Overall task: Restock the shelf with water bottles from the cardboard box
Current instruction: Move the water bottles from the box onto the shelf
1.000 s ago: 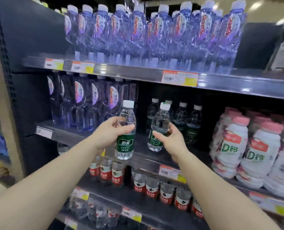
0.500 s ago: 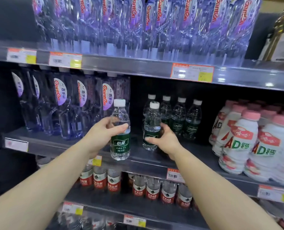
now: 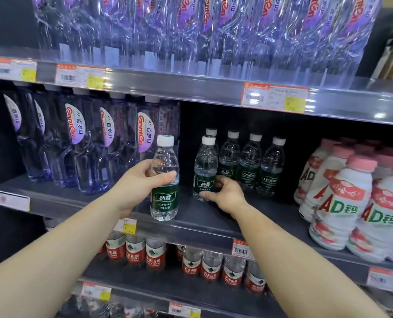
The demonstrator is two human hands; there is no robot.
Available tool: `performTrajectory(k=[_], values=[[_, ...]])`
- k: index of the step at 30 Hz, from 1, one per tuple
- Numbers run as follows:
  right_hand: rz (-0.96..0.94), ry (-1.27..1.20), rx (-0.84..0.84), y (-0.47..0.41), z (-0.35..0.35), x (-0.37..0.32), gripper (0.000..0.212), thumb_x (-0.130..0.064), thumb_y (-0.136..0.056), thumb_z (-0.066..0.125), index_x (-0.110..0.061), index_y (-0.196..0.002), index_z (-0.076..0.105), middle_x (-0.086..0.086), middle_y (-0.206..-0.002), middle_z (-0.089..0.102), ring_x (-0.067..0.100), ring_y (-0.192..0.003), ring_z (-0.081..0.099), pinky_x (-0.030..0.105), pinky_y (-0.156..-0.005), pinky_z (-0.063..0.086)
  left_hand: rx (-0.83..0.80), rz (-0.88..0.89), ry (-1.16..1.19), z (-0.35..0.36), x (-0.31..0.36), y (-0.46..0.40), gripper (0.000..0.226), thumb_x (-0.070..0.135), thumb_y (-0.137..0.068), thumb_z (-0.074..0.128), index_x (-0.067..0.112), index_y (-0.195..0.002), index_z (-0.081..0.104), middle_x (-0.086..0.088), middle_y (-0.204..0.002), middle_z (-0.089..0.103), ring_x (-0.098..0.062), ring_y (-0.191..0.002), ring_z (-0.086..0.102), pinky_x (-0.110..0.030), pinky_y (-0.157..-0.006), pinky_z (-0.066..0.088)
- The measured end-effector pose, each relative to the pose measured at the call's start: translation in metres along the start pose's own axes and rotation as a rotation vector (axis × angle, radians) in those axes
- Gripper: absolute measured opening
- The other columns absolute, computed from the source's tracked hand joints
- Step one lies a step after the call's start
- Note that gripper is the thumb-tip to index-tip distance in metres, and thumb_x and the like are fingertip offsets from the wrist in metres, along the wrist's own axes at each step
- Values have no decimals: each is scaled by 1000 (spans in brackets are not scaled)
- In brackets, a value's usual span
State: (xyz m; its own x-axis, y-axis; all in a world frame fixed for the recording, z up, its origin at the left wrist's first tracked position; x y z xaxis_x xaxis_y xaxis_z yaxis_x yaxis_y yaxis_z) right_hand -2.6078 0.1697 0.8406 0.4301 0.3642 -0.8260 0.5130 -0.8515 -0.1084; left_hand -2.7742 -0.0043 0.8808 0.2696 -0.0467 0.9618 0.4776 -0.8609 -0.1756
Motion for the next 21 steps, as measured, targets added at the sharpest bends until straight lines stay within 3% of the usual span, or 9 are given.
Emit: performTrajectory(k=[5,14,18,21], values=[[0,64,23,-9,0,-1,80,-37,-74,83,-19,-142,45,1,-136,57,21,-124,54,35,-102,45,1,2,-3,-2,0,-3,69,63,-48,80,29,-107,68,-7,-113,72,-20,-103,69,-47,-101,49],[-21,121,66,-17,0,-2,68,-36,-79,78,-19,-138,49,0,-134,59,22,-121,56,28,-94,43,1,0,22,-3,-3,-6,88,71,-34,86,30,-109,68,-2,-110,74,-18,-105,69,-45,-104,48],[-9,98,53,-17,1,0,72,-37,-78,79,-19,-140,46,1,-135,59,21,-121,56,30,-96,44,6,0,34,0,1,-3,92,74,-29,85,30,-108,68,-4,-110,74,-18,-104,70,-43,-102,49],[-12,1,160,-6,-7,-7,74,-39,-75,81,-19,-138,47,4,-133,57,21,-118,56,32,-97,47,7,-1,28,6,6,3,76,63,-43,89,28,-107,68,-3,-109,74,-19,-104,70,-41,-100,50]])
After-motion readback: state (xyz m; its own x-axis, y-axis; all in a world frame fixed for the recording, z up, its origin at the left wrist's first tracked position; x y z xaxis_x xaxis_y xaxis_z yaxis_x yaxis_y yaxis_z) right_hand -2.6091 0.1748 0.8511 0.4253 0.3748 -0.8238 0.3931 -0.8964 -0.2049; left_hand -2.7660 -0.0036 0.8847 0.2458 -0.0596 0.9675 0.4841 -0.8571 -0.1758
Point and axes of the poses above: each hand's wrist, its own y-axis away from the middle knuckle, its own z-axis out of the palm, x = y × z, the point moved 3 cm from there along -y, towards the middle knuckle
